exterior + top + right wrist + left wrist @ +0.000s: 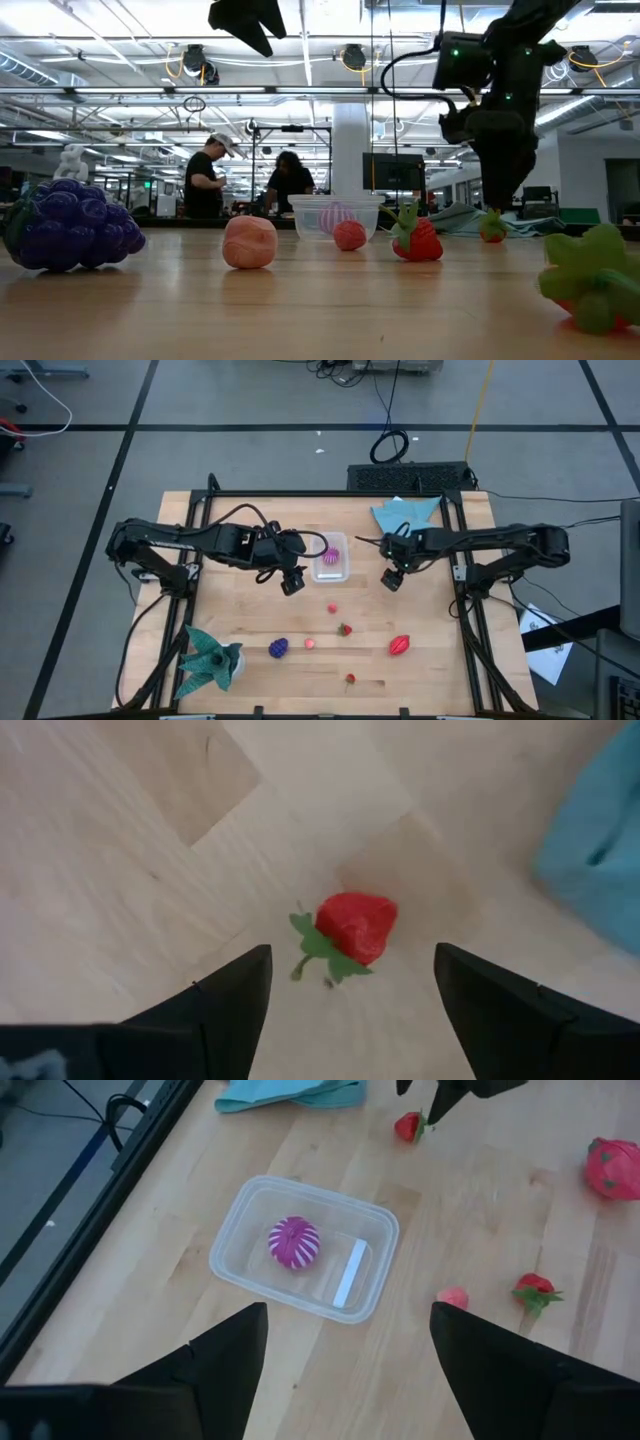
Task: Pick and placing Produce into tupperware
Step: Put the top red strawberry into the transparent bin
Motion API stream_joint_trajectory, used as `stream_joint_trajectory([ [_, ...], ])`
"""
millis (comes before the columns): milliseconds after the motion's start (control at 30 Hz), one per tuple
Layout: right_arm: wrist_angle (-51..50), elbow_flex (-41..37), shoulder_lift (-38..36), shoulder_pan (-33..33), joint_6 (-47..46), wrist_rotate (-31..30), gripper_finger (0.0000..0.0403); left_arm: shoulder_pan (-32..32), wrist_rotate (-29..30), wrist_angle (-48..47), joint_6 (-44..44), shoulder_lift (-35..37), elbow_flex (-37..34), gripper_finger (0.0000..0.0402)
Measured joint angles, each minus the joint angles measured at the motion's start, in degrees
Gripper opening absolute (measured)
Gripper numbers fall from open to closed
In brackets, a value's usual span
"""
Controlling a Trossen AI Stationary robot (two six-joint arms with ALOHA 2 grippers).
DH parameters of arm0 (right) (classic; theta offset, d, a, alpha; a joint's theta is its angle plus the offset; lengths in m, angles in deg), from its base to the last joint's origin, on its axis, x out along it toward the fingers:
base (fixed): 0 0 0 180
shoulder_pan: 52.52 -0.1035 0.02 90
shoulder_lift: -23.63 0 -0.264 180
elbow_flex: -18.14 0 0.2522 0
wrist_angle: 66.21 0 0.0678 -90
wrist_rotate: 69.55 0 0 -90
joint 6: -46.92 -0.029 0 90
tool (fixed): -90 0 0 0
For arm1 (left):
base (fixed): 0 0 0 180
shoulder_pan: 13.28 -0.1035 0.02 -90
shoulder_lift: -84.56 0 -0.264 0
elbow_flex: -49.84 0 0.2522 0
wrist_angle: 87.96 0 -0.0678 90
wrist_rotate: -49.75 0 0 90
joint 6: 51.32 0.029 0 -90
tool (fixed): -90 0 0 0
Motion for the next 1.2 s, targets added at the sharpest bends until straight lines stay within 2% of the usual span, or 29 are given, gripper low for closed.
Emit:
stream_joint_trajectory([
  [667, 2.42, 0.03, 7.76, -0.02, 1.87, 0.09, 0.0272, 0.00, 0.00, -0.17, -0.15, 0.00, 0.00, 0.0281],
  [1200, 3.33, 0.02, 8.18, -0.02, 3.04, 0.11, 0.0267, 0.00, 0.00, -0.20, -0.38, 0.00, 0.00, 0.0281],
])
